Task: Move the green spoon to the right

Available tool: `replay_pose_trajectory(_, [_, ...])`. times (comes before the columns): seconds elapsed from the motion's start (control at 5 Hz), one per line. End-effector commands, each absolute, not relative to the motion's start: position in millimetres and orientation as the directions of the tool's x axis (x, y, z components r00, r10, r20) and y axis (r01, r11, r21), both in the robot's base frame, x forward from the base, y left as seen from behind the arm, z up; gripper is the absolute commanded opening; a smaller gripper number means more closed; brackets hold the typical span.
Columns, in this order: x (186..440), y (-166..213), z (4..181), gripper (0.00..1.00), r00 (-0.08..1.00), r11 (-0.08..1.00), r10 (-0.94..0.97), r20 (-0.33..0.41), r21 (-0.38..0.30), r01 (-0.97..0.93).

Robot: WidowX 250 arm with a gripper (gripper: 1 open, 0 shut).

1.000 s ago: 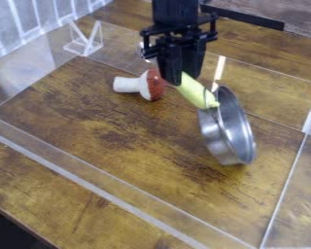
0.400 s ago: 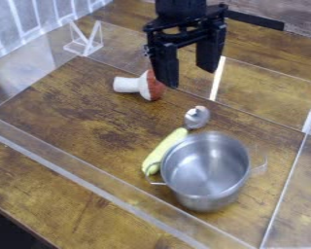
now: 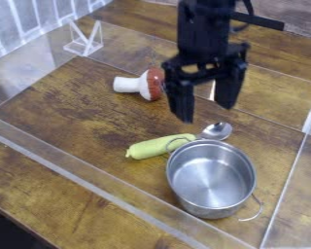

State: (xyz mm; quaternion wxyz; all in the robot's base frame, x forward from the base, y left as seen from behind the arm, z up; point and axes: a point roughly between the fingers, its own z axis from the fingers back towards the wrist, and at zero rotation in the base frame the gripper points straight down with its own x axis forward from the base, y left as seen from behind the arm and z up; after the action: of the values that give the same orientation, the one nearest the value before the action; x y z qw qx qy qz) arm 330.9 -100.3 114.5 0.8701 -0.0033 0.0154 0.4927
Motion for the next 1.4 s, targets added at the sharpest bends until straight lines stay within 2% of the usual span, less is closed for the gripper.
replay_pose_trajectory(0.0, [323.8, -109.5, 108.2, 1.00, 0.516, 0.516, 0.856, -0.010, -0.012, -0.857])
replay_pose_trajectory(0.4, [322.0, -130.2, 84.0, 1.00, 0.442, 0.442, 0.897, -0.014, 0.021, -0.897])
replay_pose_trajectory(0.6, [326.8, -120.5, 74.5, 1.00, 0.472, 0.472, 0.881, -0.015, 0.029, -0.881])
replay_pose_trajectory(0.8, [333.1, -105.6, 82.6, 1.00, 0.440, 0.441, 0.898, -0.014, 0.023, -0.897])
replay_pose_trajectory(1.2, [343.0, -84.1, 101.6, 1.00, 0.307, 0.308, 0.951, -0.031, 0.004, -0.952])
